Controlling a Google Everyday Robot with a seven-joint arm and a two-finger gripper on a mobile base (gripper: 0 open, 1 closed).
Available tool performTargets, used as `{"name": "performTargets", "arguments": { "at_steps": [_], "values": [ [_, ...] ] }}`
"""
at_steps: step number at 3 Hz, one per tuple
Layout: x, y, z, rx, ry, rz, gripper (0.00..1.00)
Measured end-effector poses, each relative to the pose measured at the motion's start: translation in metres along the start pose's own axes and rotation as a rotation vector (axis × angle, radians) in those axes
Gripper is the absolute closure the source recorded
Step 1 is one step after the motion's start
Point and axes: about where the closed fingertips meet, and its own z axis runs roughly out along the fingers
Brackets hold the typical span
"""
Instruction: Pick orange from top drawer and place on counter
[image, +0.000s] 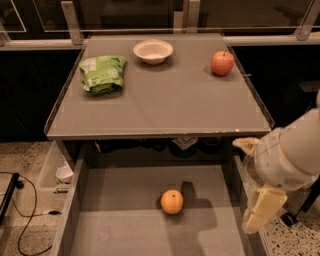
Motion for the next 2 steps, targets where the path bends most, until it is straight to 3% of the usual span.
{"name": "performTargets", "arguments": {
  "at_steps": [1, 2],
  "values": [
    [0.0284, 0.0169, 0.0625, -0.023, -0.055, -0.010, 0.00],
    [0.0278, 0.0175, 0.0645, -0.025, -0.056, -0.014, 0.00]
  ]
}}
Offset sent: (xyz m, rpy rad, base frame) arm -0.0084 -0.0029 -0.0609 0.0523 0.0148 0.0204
